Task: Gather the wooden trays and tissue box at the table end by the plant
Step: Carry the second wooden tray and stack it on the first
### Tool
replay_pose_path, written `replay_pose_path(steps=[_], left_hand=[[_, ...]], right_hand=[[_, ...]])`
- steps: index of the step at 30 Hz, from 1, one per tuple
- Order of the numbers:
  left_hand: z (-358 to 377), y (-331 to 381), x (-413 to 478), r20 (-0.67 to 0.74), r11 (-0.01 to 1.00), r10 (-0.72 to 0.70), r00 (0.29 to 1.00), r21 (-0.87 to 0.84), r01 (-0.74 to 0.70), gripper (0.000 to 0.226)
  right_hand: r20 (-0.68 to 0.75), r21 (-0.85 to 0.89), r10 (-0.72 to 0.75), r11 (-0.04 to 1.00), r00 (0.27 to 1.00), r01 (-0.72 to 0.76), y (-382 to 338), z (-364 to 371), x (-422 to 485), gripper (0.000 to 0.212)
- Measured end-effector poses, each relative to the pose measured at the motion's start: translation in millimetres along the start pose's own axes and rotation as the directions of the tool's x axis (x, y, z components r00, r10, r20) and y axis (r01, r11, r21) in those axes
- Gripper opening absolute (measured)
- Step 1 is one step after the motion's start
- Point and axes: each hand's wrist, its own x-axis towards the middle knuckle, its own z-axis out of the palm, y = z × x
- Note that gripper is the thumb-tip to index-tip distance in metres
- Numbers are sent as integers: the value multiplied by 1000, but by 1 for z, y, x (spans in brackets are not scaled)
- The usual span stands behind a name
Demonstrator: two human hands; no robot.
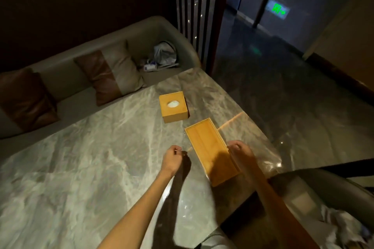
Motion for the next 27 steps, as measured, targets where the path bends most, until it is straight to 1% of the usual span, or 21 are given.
replay_pose_path(steps=[1, 2, 3, 4, 5, 6, 7, 8, 9, 12, 15, 17, 19, 21, 22, 24, 26, 27], left_hand=[[17, 2, 9, -7, 999, -45, 999, 10, 45, 24], [32, 3, 16, -5, 995, -95, 995, 18, 95, 25], [46, 3, 23, 8, 989, -148, 989, 20, 148, 27], [58, 3, 27, 33, 980, -200, 979, 20, 199, 29], [69, 1, 30, 64, 970, -244, 968, 24, 243, 30], [78, -1, 32, 100, 961, -278, 955, 33, 276, 28], [86, -3, 32, 135, 952, -305, 943, 46, 302, 24], [92, -5, 31, 171, 943, -332, 928, 58, 327, 21], [98, -7, 29, 203, 935, -355, 912, 63, 350, 20], [106, -15, 22, 298, 922, -372, 879, 4, 388, 25], [95, -25, 15, 318, 916, -343, 884, -94, 390, 39], [77, -32, 9, 290, 914, -332, 898, -137, 382, 47], [49, -39, 1, 248, 917, -312, 917, -173, 359, 55], [13, -51, -8, 198, 934, -278, 940, -174, 313, 62], [-8, -57, -15, 172, 940, -267, 948, -172, 296, 64], [-49, -73, -32, 105, 941, -249, 963, -209, 266, 60], [-85, -92, -56, -36, 916, -258, 965, -326, 233, 52], [-100, -102, -69, -137, 884, -288, 948, -418, 208, 49]], right_hand=[[145, -90, 22, 996, 989, -8, -1, -5, 16, 32], [344, -229, -20, 968, 939, 104, 2, -5, 31, 34], [452, -175, -163, 948, 877, 266, 10, -3, 50, 35], [411, -420, -61, 873, 909, 248, 20, -2, 67, 36], [251, -326, 89, 945, 964, -2, 34, 3, 77, 37], [-7, -434, 60, 899, 998, -57, 36, 6, 79, 39], [41, -393, 61, 919, 997, -40, 36, 8, 79, 40], [123, -396, 66, 918, 990, -12, 37, 9, 79, 42], [155, -393, 105, 919, 982, -36, 46, 10, 85, 43], [163, -291, 151, 952, 975, -99, 51, 9, 91, 35], [168, -185, 212, 966, 963, -180, 59, 17, 86, 27], [206, -78, 288, 958, 935, -278, 60, 26, 79, 28], [319, 24, 361, 921, 876, -388, 55, 41, 68, 32], [444, 35, 382, 897, 811, -442, 46, 61, 58, 28], [497, 33, 380, 890, 780, -454, 41, 74, 52, 25], [587, 45, 348, 888, 731, -458, 27, 106, 40, 24], [644, 46, 301, 902, 704, -428, 7, 146, 22, 21], [658, 43, 279, 913, 699, -405, -4, 167, 10, 19]])
